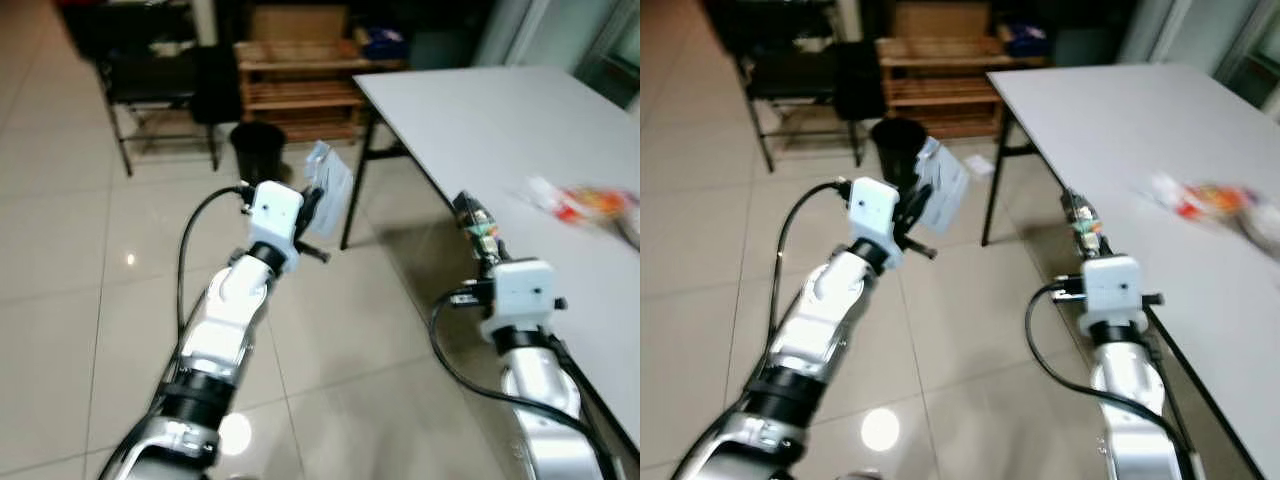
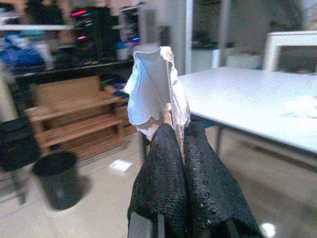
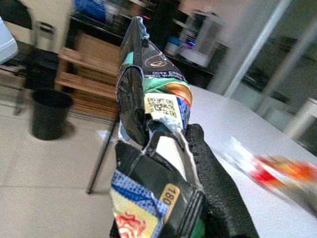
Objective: Picking trash to rubbish bin
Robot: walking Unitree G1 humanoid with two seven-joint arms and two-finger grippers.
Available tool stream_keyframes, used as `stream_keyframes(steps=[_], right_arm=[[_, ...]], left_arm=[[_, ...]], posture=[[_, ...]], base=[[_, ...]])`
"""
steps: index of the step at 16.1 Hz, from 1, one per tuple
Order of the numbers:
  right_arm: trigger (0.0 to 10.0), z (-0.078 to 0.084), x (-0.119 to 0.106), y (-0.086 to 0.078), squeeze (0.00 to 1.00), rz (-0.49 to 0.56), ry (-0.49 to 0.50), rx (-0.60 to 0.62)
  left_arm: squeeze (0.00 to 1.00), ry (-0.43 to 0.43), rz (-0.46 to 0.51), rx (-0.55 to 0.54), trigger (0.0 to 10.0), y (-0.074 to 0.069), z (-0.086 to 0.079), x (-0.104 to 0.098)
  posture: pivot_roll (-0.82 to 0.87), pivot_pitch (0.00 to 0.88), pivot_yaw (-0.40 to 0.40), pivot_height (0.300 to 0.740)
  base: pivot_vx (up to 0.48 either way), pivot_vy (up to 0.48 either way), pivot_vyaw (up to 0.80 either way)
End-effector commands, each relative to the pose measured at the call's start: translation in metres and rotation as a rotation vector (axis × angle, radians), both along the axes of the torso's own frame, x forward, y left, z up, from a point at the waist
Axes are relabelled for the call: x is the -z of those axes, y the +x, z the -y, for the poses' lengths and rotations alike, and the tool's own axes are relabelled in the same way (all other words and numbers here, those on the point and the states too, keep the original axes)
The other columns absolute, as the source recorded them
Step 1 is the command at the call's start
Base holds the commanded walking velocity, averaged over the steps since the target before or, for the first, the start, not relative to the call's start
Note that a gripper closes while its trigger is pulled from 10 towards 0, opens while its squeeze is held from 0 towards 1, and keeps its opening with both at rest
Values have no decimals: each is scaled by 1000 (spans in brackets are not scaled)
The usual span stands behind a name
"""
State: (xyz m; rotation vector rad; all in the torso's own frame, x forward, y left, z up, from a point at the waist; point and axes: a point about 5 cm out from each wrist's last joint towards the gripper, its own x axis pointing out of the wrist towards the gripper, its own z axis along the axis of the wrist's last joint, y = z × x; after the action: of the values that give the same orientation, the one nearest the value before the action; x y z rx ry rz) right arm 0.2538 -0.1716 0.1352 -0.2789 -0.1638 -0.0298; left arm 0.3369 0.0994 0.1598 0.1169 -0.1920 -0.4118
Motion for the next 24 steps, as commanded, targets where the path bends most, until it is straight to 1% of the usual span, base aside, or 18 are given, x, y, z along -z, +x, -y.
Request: stream_keyframes(steps=[1,5,7,12,24], right_arm=[[10000,6,-3,-2,0,13,0,19],[10000,5,-4,-1,0,17,-32,7],[10000,3,-4,-1,0,20,-36,2],[10000,3,-5,-1,0,23,-39,-1],[10000,3,-5,0,0,28,-25,5]], left_arm=[[0,-11,-19,2,10000,1,2,2],[0,-13,-25,0,10000,2,3,3],[0,-14,-27,-1,10000,2,3,3],[0,-15,-33,0,10000,3,4,4],[0,-15,-51,2,10000,4,4,6]], posture=[[159,100,-57,740],[159,99,-55,740],[159,99,-55,740],[157,93,-53,740],[156,95,-49,740]], base=[[458,0,0],[457,0,0],[458,0,475],[456,0,800],[453,0,0]])
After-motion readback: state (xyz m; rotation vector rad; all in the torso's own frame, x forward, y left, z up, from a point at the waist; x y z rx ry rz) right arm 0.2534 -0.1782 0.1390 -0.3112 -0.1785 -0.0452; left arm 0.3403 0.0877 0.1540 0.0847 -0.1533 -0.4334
